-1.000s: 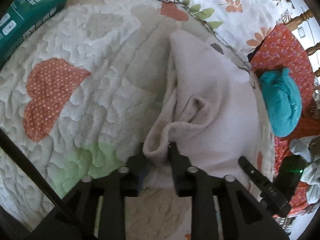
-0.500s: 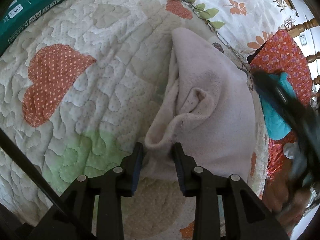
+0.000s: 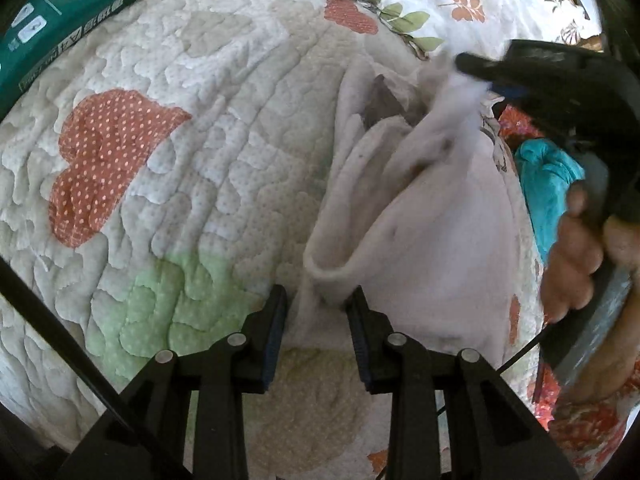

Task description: Fold small clothes

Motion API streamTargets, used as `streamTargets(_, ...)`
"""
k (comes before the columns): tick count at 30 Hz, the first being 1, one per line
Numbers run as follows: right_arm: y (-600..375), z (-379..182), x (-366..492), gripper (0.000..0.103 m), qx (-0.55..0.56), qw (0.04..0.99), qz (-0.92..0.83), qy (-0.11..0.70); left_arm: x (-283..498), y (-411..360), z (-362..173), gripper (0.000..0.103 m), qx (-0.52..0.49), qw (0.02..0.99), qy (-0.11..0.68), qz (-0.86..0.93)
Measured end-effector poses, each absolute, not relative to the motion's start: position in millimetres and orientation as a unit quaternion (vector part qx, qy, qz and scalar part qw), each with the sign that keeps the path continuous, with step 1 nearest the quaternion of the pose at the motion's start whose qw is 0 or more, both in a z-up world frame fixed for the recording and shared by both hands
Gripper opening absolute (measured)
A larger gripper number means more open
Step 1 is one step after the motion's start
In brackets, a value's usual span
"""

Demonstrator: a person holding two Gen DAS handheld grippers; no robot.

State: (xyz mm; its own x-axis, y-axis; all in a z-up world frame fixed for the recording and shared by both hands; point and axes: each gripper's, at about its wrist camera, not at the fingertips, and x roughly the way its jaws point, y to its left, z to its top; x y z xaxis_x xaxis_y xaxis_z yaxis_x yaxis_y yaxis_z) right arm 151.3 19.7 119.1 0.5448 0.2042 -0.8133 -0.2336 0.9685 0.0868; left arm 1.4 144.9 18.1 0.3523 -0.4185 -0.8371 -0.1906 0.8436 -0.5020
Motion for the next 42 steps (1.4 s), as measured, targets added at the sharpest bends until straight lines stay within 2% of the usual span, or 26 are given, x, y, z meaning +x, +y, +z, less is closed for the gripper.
streamTargets(3,25.3,121.6,165.1,0.008,-0.015,0.881,0.114,0.46,0.6,143.3,17.8,0.03,-0.267,0.777,0.566,-0.072)
streamTargets(9,65.5,85.4,188.9,0.01,-0.032,0.867,0.11,0.486,-2.4,142.2,17.5,0.029,-0.26,0.775,0.571,-0.076)
streamTargets(12,69.7,78.2,195.4,0.014,-0.034,0.862,0.127,0.49,-8.9,145.1,17.0,0.029,-0.263,0.772,0.573,-0.085)
streamTargets(14,64.5,87.9,191.8,0.023,-0.035,0.871,0.128,0.474,-11.5,149.5,17.1,0.029,-0.277,0.763,0.575,-0.102)
streamTargets(15,60.2,94.1,187.9,0.033,-0.03,0.873,0.134,0.469,-13.1,154.9,18.2,0.029,-0.292,0.754,0.576,-0.117)
streamTargets(19,36.8,116.6,153.5,0.034,-0.003,0.87,0.171,0.462,-16.6,184.3,38.0,0.029,-0.341,0.749,0.546,-0.153)
streamTargets(21,30.3,118.1,128.2,0.034,-0.002,0.862,0.202,0.466,-19.7,206.7,53.2,0.032,-0.354,0.767,0.516,-0.139)
streamTargets(23,29.2,114.1,95.6,0.034,-0.008,0.849,0.242,0.471,-22.5,227.0,61.2,0.043,-0.361,0.784,0.494,-0.105)
streamTargets(24,30.7,112.0,83.5,0.037,-0.011,0.843,0.257,0.472,-23.7,236.5,62.3,0.044,-0.368,0.788,0.486,-0.087)
streamTargets(26,39.6,107.2,53.5,0.053,-0.029,0.835,0.288,0.467,-24.0,248.8,60.2,0.047,-0.383,0.788,0.477,-0.064)
streamTargets(27,46.7,103.7,41.2,0.065,-0.047,0.836,0.296,0.46,-23.9,252.6,58.5,0.047,-0.39,0.787,0.475,-0.055)
streamTargets(28,52.2,99.4,33.4,0.068,-0.065,0.836,0.3,0.455,-22.6,254.1,56.8,0.048,-0.394,0.786,0.474,-0.05)
streamTargets(32,84.2,65.0,4.8,0.067,-0.194,0.83,0.288,0.437,-17.8,255.5,52.5,0.048,-0.397,0.782,0.478,-0.04)
streamTargets(33,90.0,54.1,0.4,0.05,-0.231,0.83,0.274,0.428,-18.4,255.3,50.9,0.048,-0.396,0.782,0.48,-0.038)
streamTargets(34,91.0,47.3,-0.9,0.02,-0.247,0.832,0.262,0.423,-19.3,256.2,50.2,0.048,-0.395,0.782,0.481,-0.036)
streamTargets(37,73.9,57.7,5.0,0.011,-0.166,0.845,0.262,0.435,-12.7,253.5,52.7,0.048,-0.397,0.783,0.478,-0.027)
streamTargets(42,60.8,80.2,-11.2,0.011,-0.12,0.842,0.29,0.438,-10.5,255.0,57.9,0.048,-0.384,0.798,0.465,-0.014)
